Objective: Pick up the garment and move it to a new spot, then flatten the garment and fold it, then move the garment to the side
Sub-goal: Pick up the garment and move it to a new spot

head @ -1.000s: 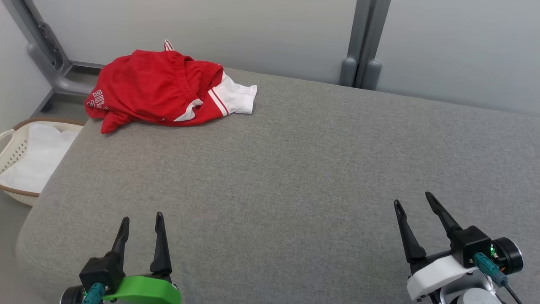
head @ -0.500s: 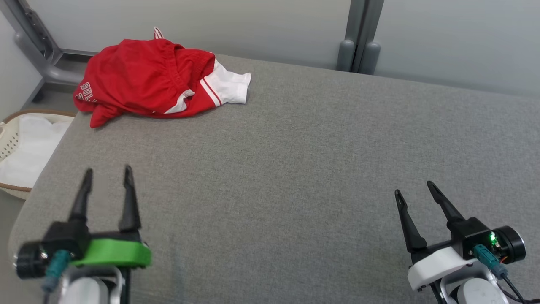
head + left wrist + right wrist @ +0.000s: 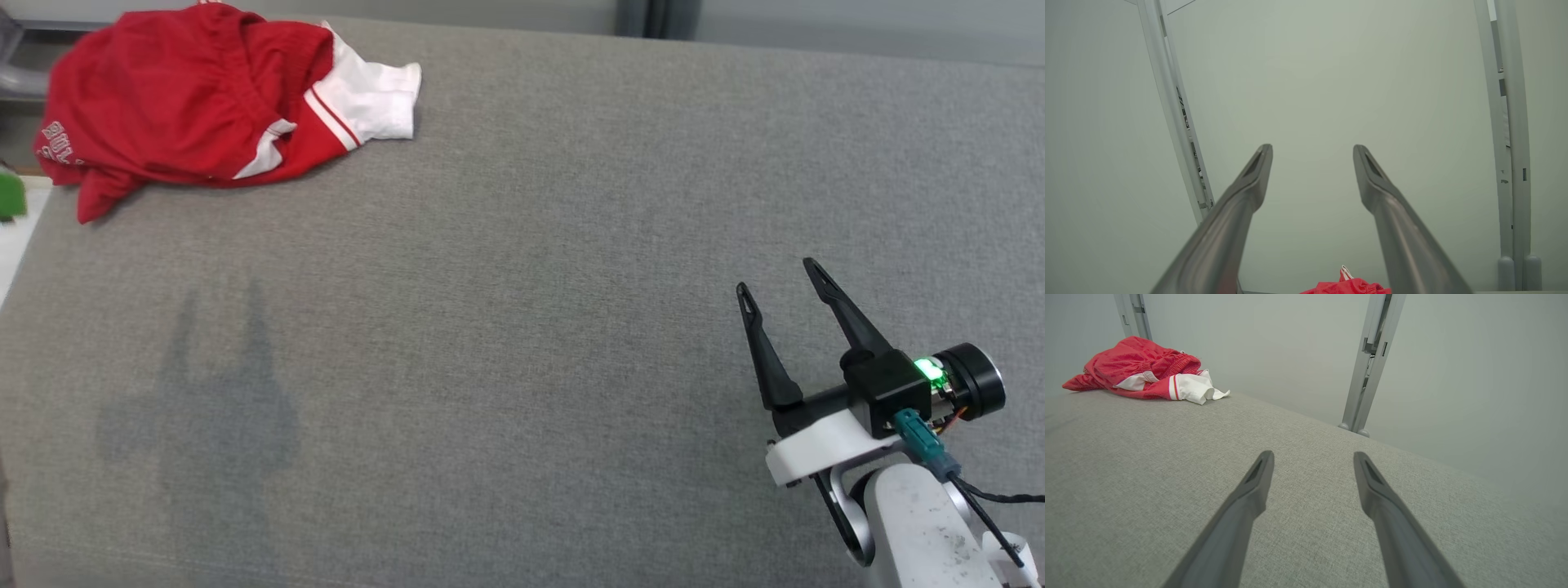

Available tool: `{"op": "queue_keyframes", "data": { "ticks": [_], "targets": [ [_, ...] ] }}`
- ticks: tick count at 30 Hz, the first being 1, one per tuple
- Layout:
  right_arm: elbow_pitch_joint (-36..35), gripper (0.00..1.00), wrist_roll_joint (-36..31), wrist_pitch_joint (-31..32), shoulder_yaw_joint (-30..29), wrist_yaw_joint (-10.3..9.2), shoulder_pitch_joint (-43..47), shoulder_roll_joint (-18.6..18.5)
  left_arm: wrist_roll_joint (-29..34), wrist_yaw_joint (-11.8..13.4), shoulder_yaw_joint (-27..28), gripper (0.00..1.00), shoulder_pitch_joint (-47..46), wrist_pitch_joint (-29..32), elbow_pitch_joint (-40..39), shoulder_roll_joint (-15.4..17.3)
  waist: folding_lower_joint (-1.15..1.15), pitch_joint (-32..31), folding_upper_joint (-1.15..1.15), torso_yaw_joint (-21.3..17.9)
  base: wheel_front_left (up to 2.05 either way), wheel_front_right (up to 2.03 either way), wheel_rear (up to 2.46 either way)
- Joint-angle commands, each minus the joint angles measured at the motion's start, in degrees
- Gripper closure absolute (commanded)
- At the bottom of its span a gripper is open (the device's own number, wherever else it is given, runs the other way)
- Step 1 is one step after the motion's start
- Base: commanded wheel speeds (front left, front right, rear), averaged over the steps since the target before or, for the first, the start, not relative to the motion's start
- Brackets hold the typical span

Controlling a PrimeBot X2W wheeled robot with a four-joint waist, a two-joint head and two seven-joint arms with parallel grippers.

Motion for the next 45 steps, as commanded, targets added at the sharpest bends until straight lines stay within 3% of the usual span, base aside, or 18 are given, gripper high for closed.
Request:
{"op": "queue_keyframes", "data": {
  "ticks": [1,8,15,22,35,36,37,39,43,45],
  "targets": [
    [-0.4,0.00,-0.7,-0.2,0.4,-0.06,-1.0,-0.3,-1.6,-0.2,-0.3,0.00,-3.3,1.0,2.7,0.7,0.00,6.0,0.00,-5.2,0.00,0.00,0.00],
    [-2.1,0.00,-2.0,-0.2,2.1,-0.06,-2.9,-0.3,-3.8,-0.3,-4.3,0.00,-13.5,4.6,17.5,4.9,0.00,12.3,0.00,-9.3,0.00,0.00,0.00],
    [-4.3,0.00,-2.8,-0.2,1.2,-0.06,-3.6,-0.2,-8.0,-0.3,-8.4,0.00,-18.0,8.8,29.6,4.0,0.00,16.9,0.00,-11.3,0.00,0.00,0.00],
    [-5.8,0.00,-2.9,-0.2,0.8,-0.06,-3.5,-0.2,-10.7,-0.3,-11.6,0.00,-19.1,12.7,37.1,5.3,0.00,18.7,0.00,-11.9,0.00,0.00,0.00],
    [-5.4,0.00,-2.7,-0.2,0.7,-0.06,-3.3,-0.2,-10.0,1.0,-13.2,0.00,-21.2,15.0,45.2,6.8,0.00,19.0,0.00,-11.5,0.00,0.00,0.00],
    [-5.4,0.00,-2.6,-0.2,0.8,-0.06,-3.4,-0.2,-10.2,1.3,-13.1,0.11,-21.2,15.2,45.6,6.9,0.00,19.0,0.00,-11.5,0.00,0.00,0.00],
    [-5.3,0.00,-2.5,-0.2,0.9,-0.06,-3.4,-0.2,-10.3,1.3,-13.1,0.35,-21.2,15.4,46.0,6.9,0.00,18.9,0.00,-11.5,0.00,0.00,0.00],
    [-5.2,0.00,-2.3,-0.2,1.1,-0.06,-3.4,-0.2,-10.4,1.8,-13.1,0.60,-21.2,15.7,46.6,6.9,0.00,18.8,0.00,-11.5,0.00,0.00,0.00],
    [-4.8,0.00,-2.1,-0.2,1.3,-0.06,-3.6,-0.2,-10.6,2.2,-13.5,0.97,-20.4,16.7,47.6,6.5,0.00,18.6,0.00,-11.5,0.00,0.00,0.00],
    [-4.6,0.00,-1.8,-0.2,1.4,-0.06,-3.8,-0.2,-10.8,2.3,-13.6,1.00,-19.9,16.7,47.9,6.4,0.00,18.4,0.00,-11.6,0.00,0.00,0.00]
  ]
}}
